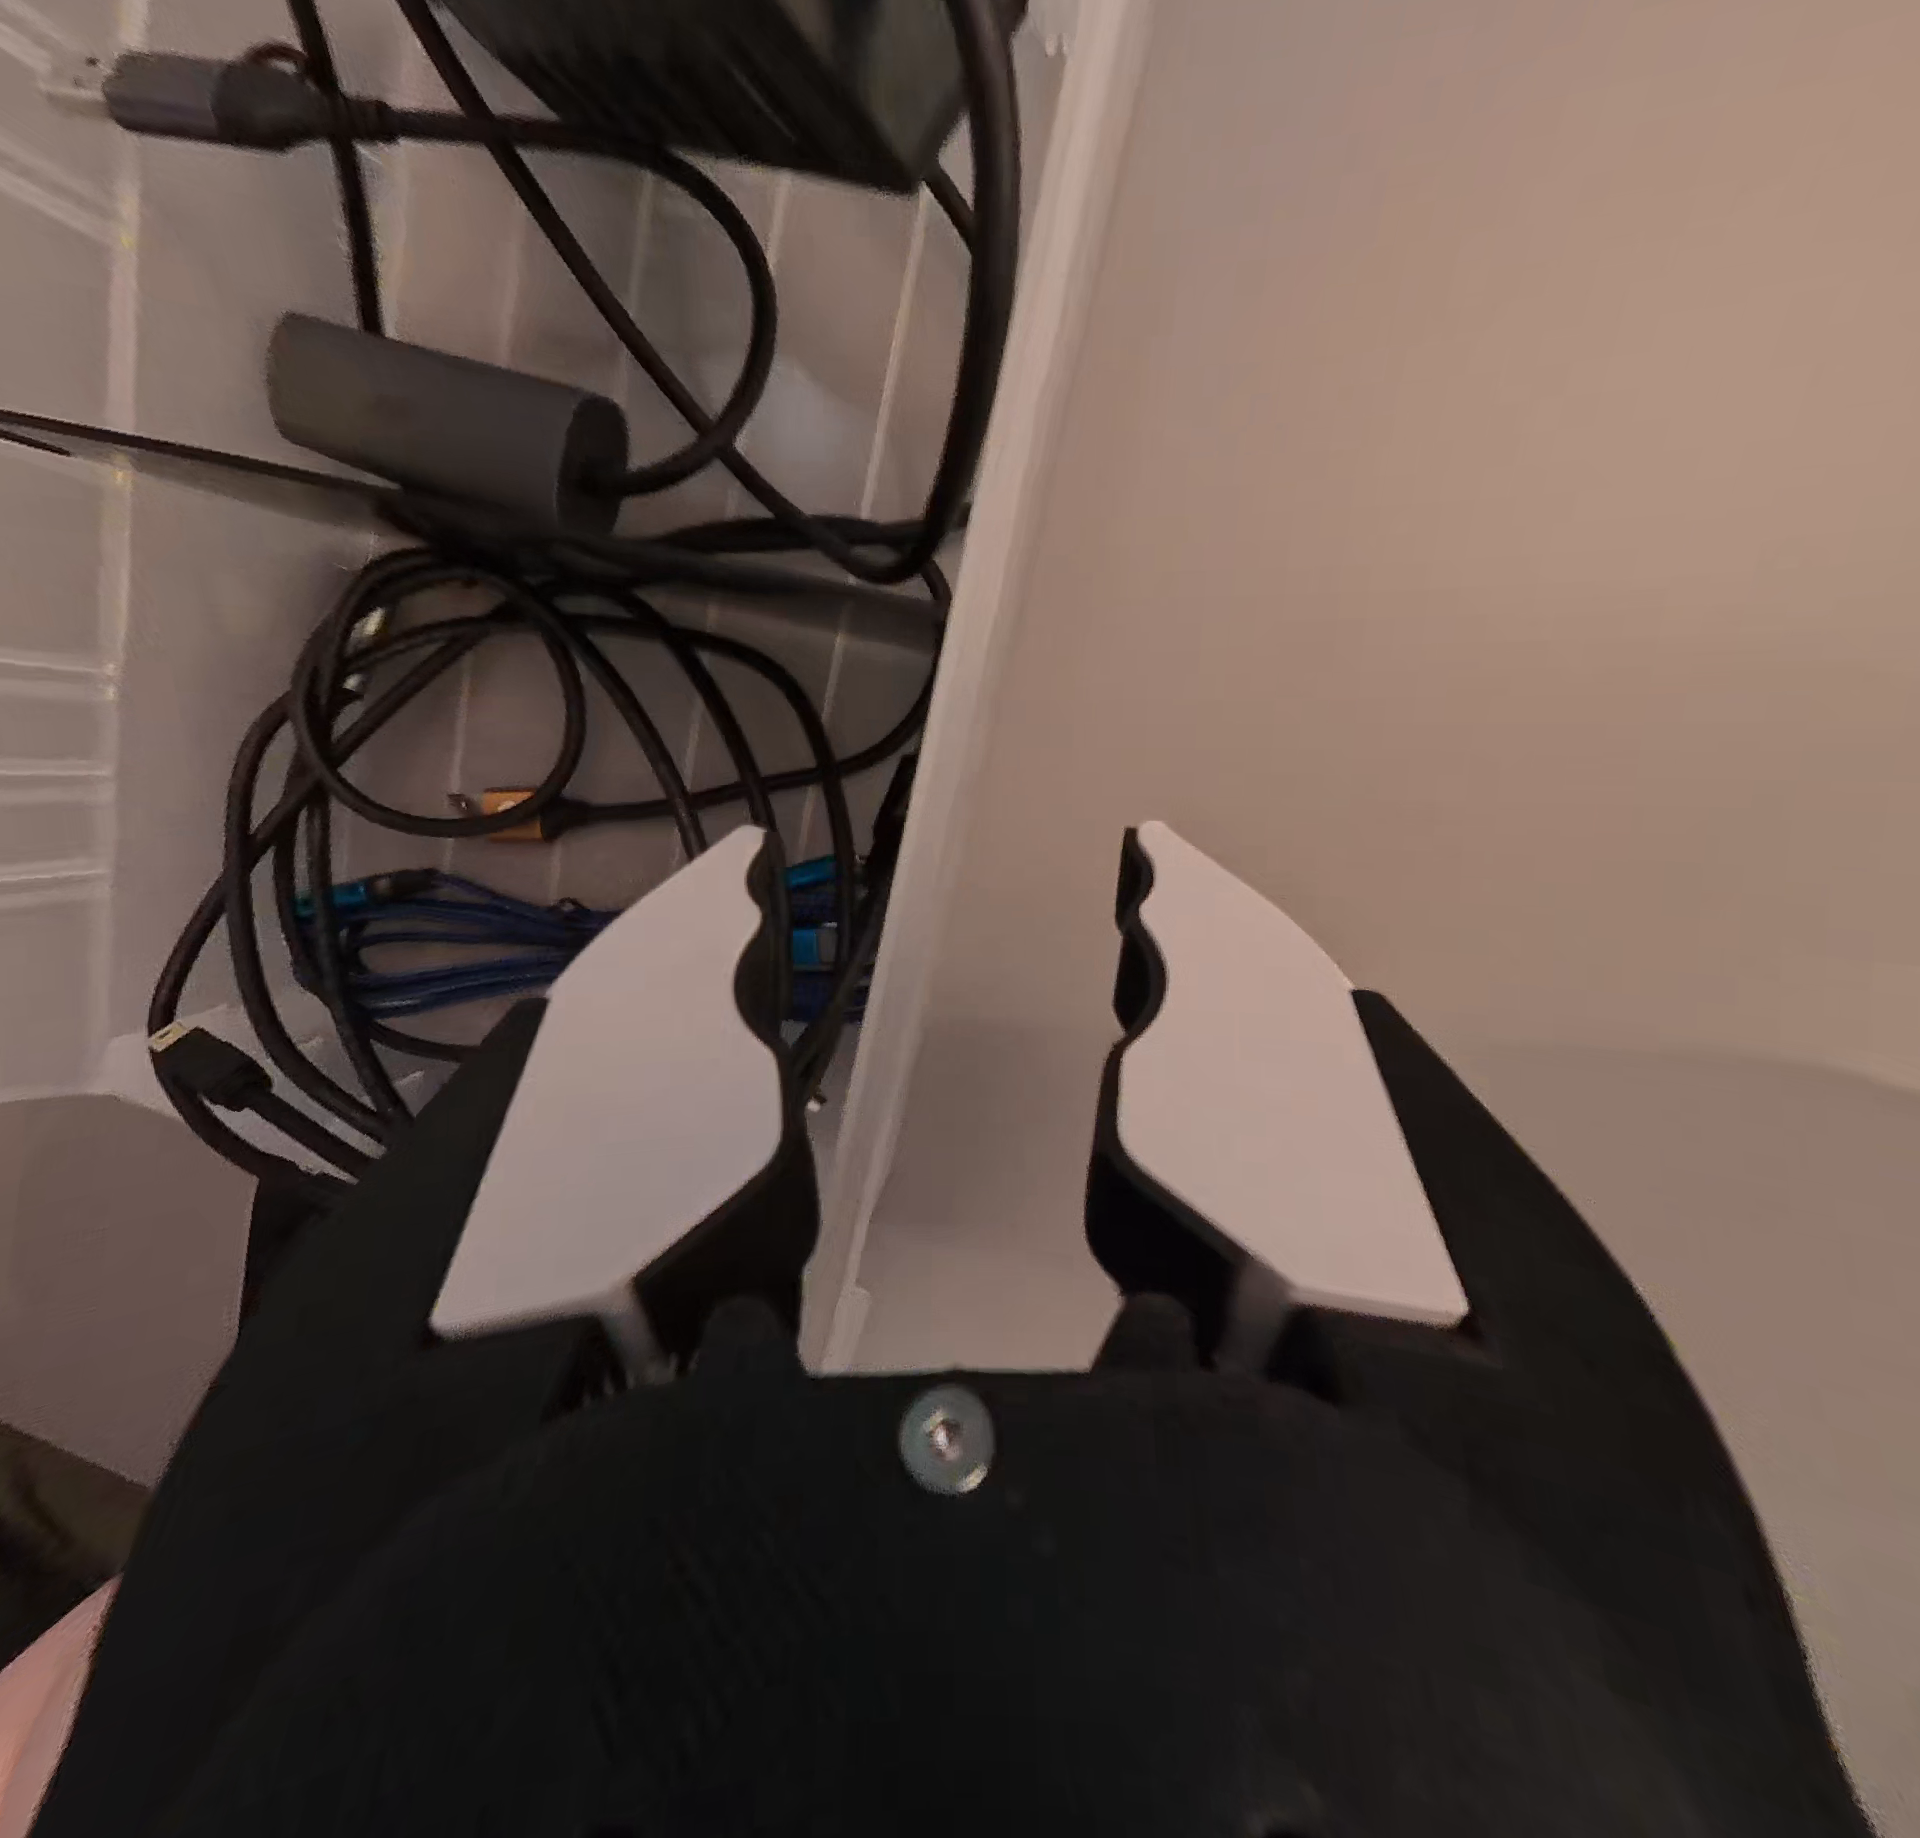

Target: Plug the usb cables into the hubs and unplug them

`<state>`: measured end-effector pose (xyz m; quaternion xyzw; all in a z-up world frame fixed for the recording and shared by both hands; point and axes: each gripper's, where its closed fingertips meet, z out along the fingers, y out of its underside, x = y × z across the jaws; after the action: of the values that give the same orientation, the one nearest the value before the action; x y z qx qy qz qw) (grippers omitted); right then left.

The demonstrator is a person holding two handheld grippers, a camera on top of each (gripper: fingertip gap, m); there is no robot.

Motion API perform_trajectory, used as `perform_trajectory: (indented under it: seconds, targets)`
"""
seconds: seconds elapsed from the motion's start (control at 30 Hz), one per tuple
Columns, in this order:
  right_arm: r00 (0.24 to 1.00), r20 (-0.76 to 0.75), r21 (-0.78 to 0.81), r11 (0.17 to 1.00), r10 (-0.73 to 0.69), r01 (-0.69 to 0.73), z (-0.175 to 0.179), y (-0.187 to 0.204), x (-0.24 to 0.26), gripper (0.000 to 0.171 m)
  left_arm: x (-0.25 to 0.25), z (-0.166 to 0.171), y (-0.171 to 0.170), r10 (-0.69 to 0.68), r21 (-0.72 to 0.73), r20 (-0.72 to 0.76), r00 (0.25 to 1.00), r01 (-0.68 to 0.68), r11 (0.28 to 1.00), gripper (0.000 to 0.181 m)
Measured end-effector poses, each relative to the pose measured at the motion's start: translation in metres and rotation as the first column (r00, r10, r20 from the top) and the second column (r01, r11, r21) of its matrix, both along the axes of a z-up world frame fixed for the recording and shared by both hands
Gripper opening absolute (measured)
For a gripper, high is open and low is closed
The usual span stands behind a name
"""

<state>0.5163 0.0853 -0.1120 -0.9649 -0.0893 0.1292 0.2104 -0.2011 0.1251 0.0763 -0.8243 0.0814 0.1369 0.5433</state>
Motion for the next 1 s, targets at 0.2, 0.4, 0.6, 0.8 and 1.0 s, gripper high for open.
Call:
perform_trajectory:
  seconds: [0.2,0.4,0.6,0.8,1.0]
  targets:
    - [0.999,-0.021,-0.137,0.990,-0.024,0.021,-0.016,-0.009,-0.007,0.034,-0.019,0.004,-0.003,0.075,0.025,-0.049,0.996,-0.074,0.997,0.070]
    - [0.999,-0.014,-0.187,0.982,-0.040,0.036,-0.018,-0.013,-0.011,0.018,-0.032,0.008,-0.008,0.123,0.040,-0.081,0.989,-0.120,0.992,0.069]
    - [0.997,-0.022,-0.223,0.973,-0.074,0.067,-0.019,-0.016,-0.013,0.017,-0.039,-0.033,-0.006,0.078,-0.158,0.005,0.997,-0.076,0.984,0.065]
    - [0.993,0.013,-0.278,0.953,-0.120,0.119,-0.020,-0.014,-0.022,0.012,-0.081,-0.109,-0.014,0.083,-0.438,0.156,0.984,-0.006,0.899,0.050]
    - [0.991,0.029,-0.326,0.936,-0.128,0.131,-0.021,-0.008,-0.048,0.011,-0.081,-0.150,-0.023,0.071,-0.555,0.310,0.948,0.120,0.823,0.048]
